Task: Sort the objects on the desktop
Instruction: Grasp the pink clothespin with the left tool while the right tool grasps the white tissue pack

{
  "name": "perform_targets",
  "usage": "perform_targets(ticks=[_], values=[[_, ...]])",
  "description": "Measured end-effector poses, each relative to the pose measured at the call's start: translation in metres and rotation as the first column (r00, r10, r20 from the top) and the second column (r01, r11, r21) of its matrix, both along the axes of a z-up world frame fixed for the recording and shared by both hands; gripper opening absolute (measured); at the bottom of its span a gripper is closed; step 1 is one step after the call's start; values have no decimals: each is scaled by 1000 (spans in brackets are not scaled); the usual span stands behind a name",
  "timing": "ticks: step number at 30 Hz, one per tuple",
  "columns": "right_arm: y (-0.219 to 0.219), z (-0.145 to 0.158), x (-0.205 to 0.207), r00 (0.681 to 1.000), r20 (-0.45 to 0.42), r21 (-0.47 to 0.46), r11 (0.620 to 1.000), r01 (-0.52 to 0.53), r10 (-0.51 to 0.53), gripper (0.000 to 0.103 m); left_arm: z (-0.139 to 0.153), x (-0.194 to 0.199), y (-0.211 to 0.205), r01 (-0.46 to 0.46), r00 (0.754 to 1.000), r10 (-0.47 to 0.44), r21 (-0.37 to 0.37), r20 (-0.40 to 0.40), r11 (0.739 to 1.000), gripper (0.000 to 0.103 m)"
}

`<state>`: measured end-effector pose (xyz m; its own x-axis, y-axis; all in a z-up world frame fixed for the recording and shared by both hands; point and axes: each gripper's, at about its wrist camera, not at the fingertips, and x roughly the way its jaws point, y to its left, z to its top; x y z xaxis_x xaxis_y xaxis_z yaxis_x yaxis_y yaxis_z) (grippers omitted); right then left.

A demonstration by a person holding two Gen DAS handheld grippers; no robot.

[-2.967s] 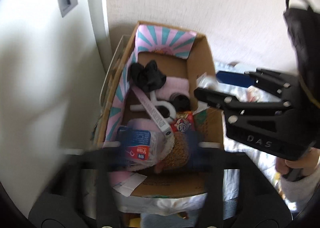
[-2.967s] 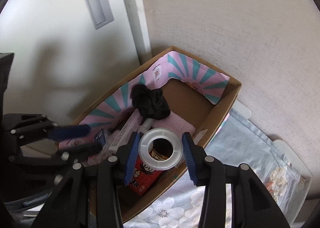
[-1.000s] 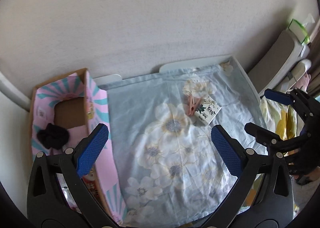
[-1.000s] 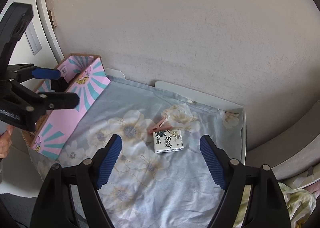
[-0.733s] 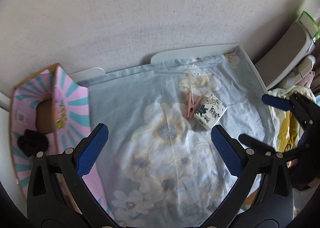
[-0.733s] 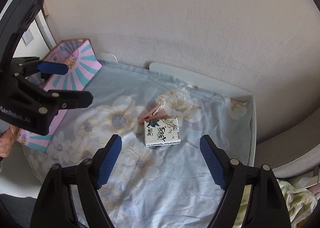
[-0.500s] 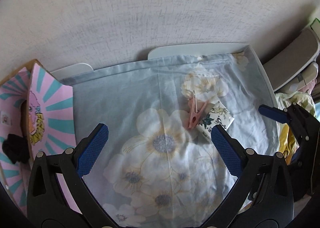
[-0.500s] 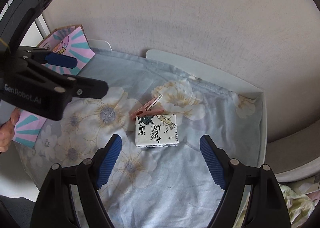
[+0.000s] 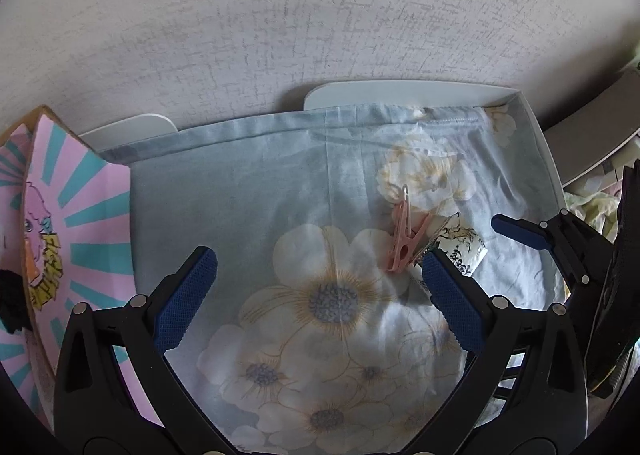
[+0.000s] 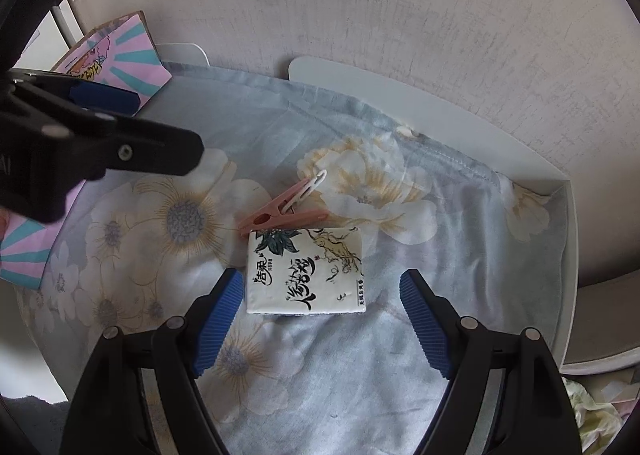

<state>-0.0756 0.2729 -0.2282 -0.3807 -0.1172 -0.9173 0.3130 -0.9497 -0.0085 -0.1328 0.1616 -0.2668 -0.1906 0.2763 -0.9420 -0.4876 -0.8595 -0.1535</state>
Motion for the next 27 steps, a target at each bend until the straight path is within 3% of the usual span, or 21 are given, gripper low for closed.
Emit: perform_targets(ticks=[11, 20, 27], values=[[6, -11, -3, 1000, -9, -23, 1000, -13, 13, 77, -19, 0, 26, 65, 998, -66, 8, 15, 998, 102], [13, -12, 3, 998, -52, -31, 998, -46, 44, 77, -40, 3, 53, 152, 988, -152, -57, 4, 987, 102], [17, -13, 8, 996, -61, -48, 997, -63, 60, 77, -46, -8, 52, 114, 993, -114, -22, 20, 993, 102]])
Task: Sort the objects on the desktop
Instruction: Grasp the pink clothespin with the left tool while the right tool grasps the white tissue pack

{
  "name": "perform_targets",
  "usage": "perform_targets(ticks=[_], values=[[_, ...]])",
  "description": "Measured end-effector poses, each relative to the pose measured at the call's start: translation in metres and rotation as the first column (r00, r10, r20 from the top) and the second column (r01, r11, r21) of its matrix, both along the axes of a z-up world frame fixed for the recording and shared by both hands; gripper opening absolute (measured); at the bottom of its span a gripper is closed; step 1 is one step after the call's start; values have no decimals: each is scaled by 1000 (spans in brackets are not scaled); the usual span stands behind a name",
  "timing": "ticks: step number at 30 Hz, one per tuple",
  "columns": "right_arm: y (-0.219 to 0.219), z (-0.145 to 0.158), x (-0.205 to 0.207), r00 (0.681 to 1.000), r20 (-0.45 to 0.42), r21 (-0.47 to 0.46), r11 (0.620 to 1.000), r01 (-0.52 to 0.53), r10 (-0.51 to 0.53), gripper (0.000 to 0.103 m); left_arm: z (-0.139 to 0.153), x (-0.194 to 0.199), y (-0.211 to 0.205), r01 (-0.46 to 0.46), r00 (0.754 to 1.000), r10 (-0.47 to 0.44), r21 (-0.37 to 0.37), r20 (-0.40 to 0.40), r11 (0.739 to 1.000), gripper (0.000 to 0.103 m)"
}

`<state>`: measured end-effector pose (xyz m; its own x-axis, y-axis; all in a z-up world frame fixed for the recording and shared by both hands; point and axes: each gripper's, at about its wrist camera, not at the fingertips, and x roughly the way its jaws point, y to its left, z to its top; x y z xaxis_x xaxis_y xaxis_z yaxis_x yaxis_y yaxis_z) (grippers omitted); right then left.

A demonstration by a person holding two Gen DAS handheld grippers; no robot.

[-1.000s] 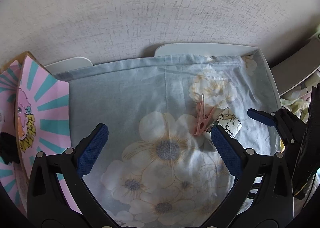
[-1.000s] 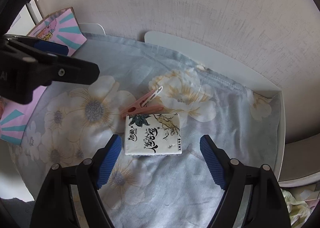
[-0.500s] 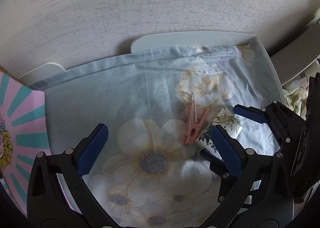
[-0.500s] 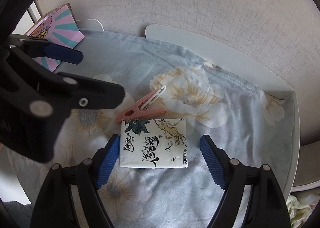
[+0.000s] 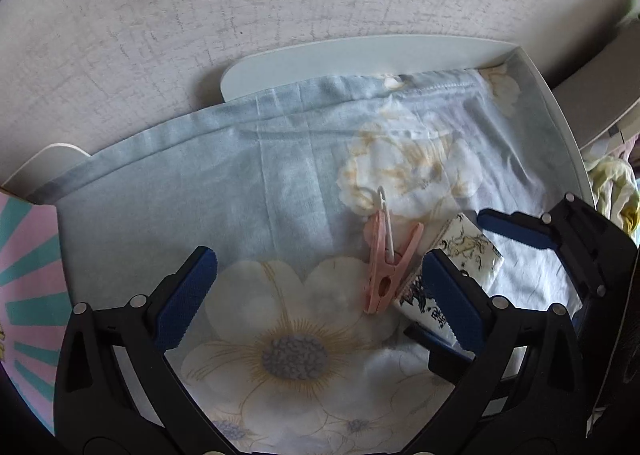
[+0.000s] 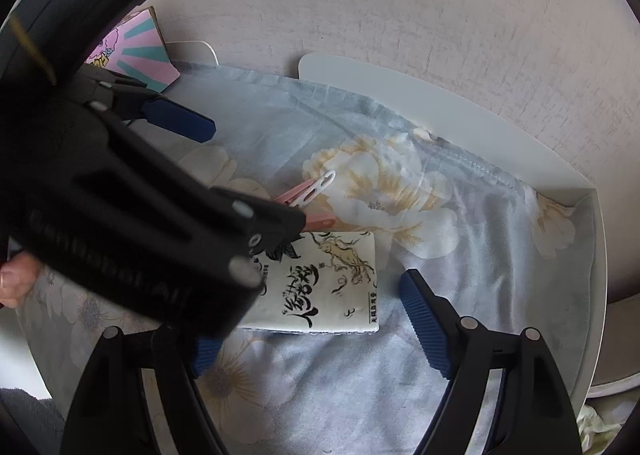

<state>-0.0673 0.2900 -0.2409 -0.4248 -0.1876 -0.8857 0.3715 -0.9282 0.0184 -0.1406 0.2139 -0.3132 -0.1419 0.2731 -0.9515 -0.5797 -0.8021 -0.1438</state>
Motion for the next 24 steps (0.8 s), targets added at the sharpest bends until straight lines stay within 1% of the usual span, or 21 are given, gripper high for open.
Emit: perform_targets(ticks=[4, 12, 14, 18, 20, 21, 22, 24], values=[[1, -1, 2, 1000, -9, 8, 1000, -11, 11, 77, -3, -2, 1, 10, 1000, -10, 13, 14, 1000, 102], [-1, -1, 3, 997, -40, 42, 997, -61, 62, 77, -4, 1, 9, 69, 998, -68, 25, -17, 997, 103], [-2, -1, 4, 996, -46, 49, 996, -73, 75, 75, -3, 3, 12, 82, 996, -82, 21, -32, 996, 103], [-2, 1, 6, 994, -49, 41, 995, -91, 93, 66, -1, 4, 14, 99, 994, -97, 19, -57, 995, 101], [-1, 1, 6, 994, -49, 36, 995, -92, 94, 66, 0, 4, 15, 101, 994, -99, 33, -54, 994, 97], [0, 1, 6, 994, -50, 32, 995, -91, 93, 64, 1, 4, 15, 102, 994, -99, 40, -52, 994, 92], [2, 1, 5, 995, -49, 26, 996, -90, 91, 64, 1, 4, 15, 102, 994, -100, 45, -53, 994, 82], [3, 1, 4, 995, -45, 18, 996, -85, 85, 64, 2, 5, 17, 114, 991, -111, 32, -73, 993, 75]])
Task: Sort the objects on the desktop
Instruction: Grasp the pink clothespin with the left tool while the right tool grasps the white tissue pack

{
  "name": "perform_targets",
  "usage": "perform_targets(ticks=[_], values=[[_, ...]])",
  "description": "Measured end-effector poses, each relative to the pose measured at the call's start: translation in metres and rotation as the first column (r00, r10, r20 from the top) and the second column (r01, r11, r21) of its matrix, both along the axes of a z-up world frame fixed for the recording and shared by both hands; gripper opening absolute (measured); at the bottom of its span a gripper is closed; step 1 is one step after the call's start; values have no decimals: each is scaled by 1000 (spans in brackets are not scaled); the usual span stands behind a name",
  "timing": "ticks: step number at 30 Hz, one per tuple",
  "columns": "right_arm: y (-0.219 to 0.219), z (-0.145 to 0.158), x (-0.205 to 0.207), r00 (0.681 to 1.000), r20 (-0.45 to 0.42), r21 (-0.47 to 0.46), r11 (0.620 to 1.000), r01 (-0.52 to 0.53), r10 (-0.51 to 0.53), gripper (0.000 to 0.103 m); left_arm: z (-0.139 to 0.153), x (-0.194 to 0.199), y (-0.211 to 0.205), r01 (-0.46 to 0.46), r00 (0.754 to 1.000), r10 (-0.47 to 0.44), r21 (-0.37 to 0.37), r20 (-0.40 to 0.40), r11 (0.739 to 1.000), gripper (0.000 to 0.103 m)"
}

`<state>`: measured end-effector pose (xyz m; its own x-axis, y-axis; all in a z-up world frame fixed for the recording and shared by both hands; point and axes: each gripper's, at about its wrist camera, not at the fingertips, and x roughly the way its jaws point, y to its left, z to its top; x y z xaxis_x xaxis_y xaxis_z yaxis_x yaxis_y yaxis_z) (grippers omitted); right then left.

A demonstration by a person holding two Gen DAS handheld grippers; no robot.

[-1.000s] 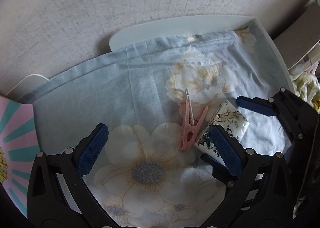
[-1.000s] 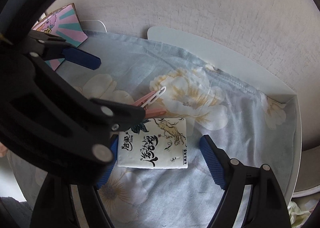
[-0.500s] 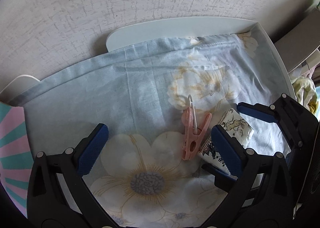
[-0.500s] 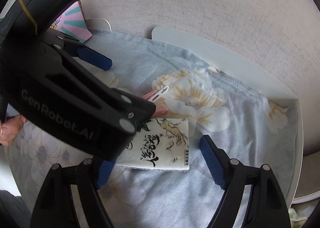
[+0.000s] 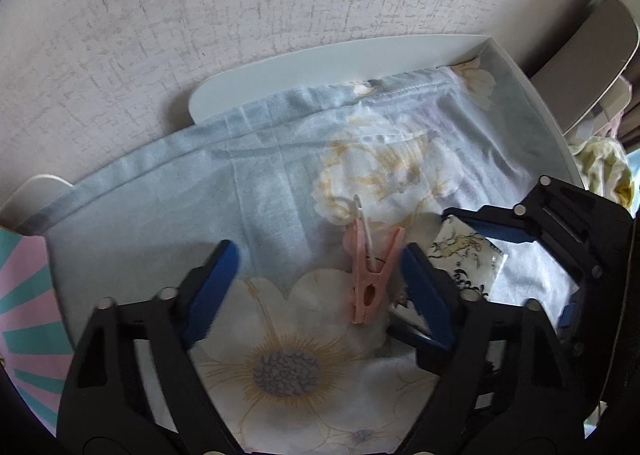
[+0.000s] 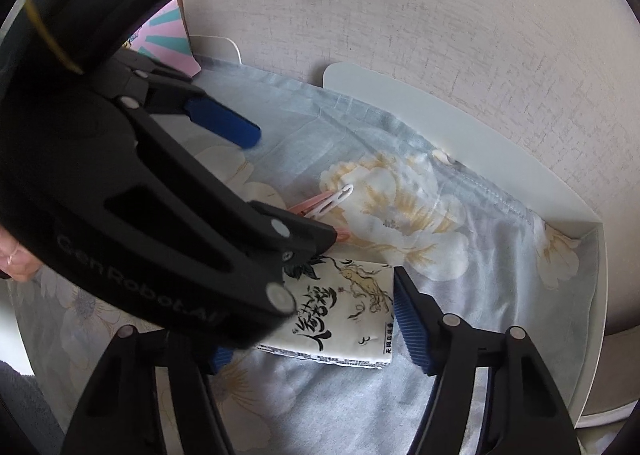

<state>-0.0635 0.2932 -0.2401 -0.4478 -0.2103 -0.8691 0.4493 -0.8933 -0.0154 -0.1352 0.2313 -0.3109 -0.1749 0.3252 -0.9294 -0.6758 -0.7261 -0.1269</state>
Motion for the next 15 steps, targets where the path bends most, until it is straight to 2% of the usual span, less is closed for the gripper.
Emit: perform_targets(ticks=[6, 9, 11, 13, 15], values=[[1, 0, -1, 1000, 1, -14, 1000, 9, -9, 64, -3, 11, 10, 60, 996, -65, -71, -69, 996, 73], [2, 0, -1, 1000, -3, -18, 1000, 7, -7, 62, -2, 12, 10, 57, 994, -63, -65, -86, 996, 72], [2, 0, -1, 1000, -6, -20, 1000, 4, -5, 59, 0, 12, 7, 43, 994, -49, -54, -97, 998, 63], [3, 1, 0, 1000, -10, -21, 1000, 3, -3, 59, 3, 9, 5, 29, 994, -33, -40, -106, 999, 37], [3, 0, 0, 1000, -17, -22, 1000, 7, -8, 59, 4, 5, 1, 4, 995, -6, -24, -98, 1000, 25]])
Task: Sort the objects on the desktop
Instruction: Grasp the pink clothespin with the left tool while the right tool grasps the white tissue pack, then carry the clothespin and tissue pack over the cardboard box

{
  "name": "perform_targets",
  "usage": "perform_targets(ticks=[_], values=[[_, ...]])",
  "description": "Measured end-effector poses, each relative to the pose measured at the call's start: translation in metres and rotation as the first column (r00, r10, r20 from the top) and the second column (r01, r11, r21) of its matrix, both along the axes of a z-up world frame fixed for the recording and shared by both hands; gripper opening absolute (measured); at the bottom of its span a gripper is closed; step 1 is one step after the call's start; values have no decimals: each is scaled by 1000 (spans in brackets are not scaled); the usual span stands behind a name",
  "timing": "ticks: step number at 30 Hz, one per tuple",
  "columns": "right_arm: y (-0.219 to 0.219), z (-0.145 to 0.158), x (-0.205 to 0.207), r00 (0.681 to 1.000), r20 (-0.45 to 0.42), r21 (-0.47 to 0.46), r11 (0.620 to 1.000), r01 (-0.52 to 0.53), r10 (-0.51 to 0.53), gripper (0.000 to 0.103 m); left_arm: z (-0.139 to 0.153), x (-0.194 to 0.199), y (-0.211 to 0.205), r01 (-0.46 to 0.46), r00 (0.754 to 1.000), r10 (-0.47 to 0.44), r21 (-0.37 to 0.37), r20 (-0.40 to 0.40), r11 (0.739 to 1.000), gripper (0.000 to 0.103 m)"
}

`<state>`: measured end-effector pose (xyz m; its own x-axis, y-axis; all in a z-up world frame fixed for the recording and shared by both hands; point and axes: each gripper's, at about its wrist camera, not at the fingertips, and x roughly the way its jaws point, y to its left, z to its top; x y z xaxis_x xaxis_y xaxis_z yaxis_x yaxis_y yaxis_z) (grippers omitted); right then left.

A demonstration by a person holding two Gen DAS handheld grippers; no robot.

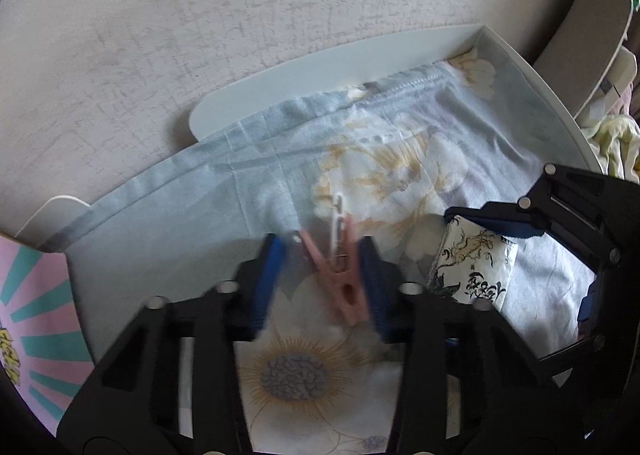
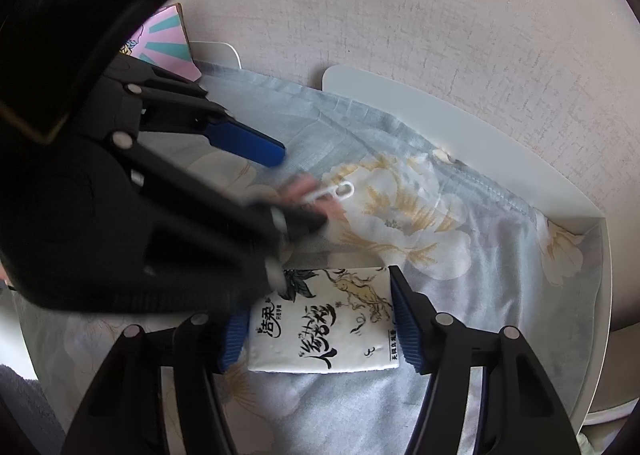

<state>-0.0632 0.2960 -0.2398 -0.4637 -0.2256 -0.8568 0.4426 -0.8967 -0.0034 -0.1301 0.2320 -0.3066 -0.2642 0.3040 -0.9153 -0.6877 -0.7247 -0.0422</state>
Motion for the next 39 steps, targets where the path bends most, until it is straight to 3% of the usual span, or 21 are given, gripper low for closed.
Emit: perform_targets(ticks=[4, 11, 17, 29, 35, 39], values=[[-2, 0, -1, 1000, -3, 1, 1000, 17, -17, 58, 1, -9, -13, -54, 998, 50, 73, 50, 996, 22], [-10, 1, 1, 999, -2, -15, 999, 44, -45, 58, 11, -12, -27, -69, 996, 64, 82, 61, 994, 22], [-15, -1, -25, 993, 51, -24, 994, 111, -109, 58, 30, 10, -23, -86, 996, 81, 109, 45, 990, 22], [2, 54, -2, 973, 48, -65, 972, 228, -225, 58, 102, 33, -63, -100, 994, 104, 177, -14, 979, 22], [-46, 83, -11, 977, -12, -66, 975, 211, -212, 58, 146, 46, -121, -151, 985, 164, 195, -53, 969, 22], [-84, 110, -17, 983, -49, -100, 980, 173, -178, 58, 170, 51, -178, -230, 966, 248, 196, -73, 953, 22]])
